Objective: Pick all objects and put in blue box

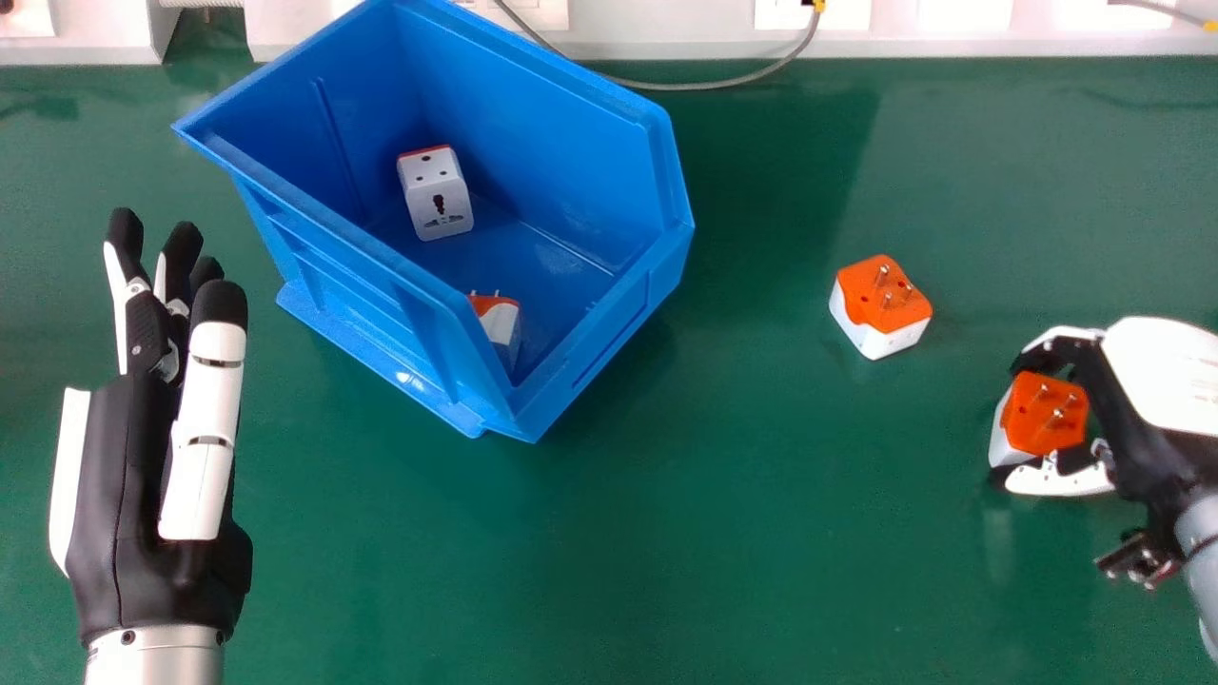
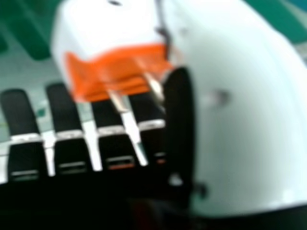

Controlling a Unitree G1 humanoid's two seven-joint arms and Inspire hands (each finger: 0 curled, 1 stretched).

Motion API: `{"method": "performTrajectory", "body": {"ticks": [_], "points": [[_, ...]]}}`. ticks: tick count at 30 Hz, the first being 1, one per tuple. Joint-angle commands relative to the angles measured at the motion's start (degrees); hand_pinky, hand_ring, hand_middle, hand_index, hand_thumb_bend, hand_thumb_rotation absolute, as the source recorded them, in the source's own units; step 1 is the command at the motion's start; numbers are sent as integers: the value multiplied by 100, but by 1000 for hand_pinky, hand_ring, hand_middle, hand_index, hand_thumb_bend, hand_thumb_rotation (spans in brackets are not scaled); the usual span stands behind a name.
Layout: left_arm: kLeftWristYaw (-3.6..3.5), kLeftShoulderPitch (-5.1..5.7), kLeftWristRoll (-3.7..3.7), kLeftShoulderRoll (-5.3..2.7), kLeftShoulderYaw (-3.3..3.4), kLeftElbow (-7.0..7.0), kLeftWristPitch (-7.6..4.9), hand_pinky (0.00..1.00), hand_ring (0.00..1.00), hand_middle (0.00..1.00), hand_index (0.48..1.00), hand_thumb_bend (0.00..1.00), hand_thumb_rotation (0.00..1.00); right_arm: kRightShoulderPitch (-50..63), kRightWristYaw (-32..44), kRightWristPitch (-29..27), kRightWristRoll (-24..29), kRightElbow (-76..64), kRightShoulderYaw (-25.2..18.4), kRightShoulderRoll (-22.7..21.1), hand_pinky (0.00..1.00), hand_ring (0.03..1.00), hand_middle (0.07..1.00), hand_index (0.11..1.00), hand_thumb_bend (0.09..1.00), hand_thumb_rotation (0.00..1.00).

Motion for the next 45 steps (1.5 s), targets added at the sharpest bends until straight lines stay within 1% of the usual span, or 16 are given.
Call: {"method": "performTrajectory", "body": {"ticks": [1,2,3,5,7,9,13,17,21,25,27,30,32,37,41,45], "points": [[25,7,-29,44,13,-210,28,1000,1000,1000,1000,482,755,1,395,342,-302,257,240,-261,395,441,513,492,511,2],[32,5,-38,45,13,-228,59,1000,1000,1000,1000,485,752,-55,458,327,-287,268,282,-289,359,417,493,500,511,4],[17,3,-66,51,13,-237,64,1000,1000,1000,1000,490,749,-81,557,328,-250,223,304,-316,275,334,450,511,510,6],[15,13,-65,56,11,-277,85,1000,1000,1000,1000,479,752,-190,747,367,-229,265,365,-336,250,311,440,517,509,9],[14,21,-46,63,10,-301,94,1000,1000,1000,1000,479,754,-271,894,385,-181,293,380,-338,278,357,461,496,495,112],[8,27,-43,68,8,-320,101,1000,1000,1000,1000,474,760,-329,1024,406,-81,320,341,-312,298,390,481,490,488,149],[60,23,-28,43,-9,-398,181,1000,1000,998,1000,461,742,-421,1108,521,-33,350,363,-279,379,486,557,493,486,160],[44,33,1,48,-16,-403,171,1000,1000,1000,1000,458,751,-394,1114,615,98,256,294,-234,426,534,600,494,485,159],[38,42,18,39,-24,-382,142,1000,1000,1000,1000,459,762,-196,933,587,185,-41,195,-249,381,486,559,493,486,154],[24,35,-2,28,-24,-329,116,1000,1000,1000,1000,469,744,183,754,526,344,-650,-42,-276,334,436,518,490,485,152],[23,31,20,24,-25,-293,80,1000,1000,1000,1000,473,738,413,623,467,372,-1009,-165,-301,279,369,457,486,485,151],[48,28,78,11,-33,-253,56,1000,1000,1000,1000,468,726,873,484,436,404,-1767,-417,-315,152,211,287,476,485,148],[58,20,108,9,-45,-223,47,1000,1000,1000,1000,434,716,1198,452,448,430,-2303,-595,-283,108,157,223,472,486,146],[19,-43,31,-23,-65,-79,-42,1000,1000,1000,1000,432,690,2001,278,421,391,-3601,-967,-52,69,106,155,469,489,142],[39,-61,60,-36,-85,-31,-85,1000,1000,997,1000,456,676,2541,365,507,363,-4526,-1111,232,46,73,113,470,489,143],[70,-62,85,-52,-106,-32,-97,1000,1000,991,997,440,676,2963,426,428,274,-5297,-1097,486,59,85,132,469,487,143]]}}
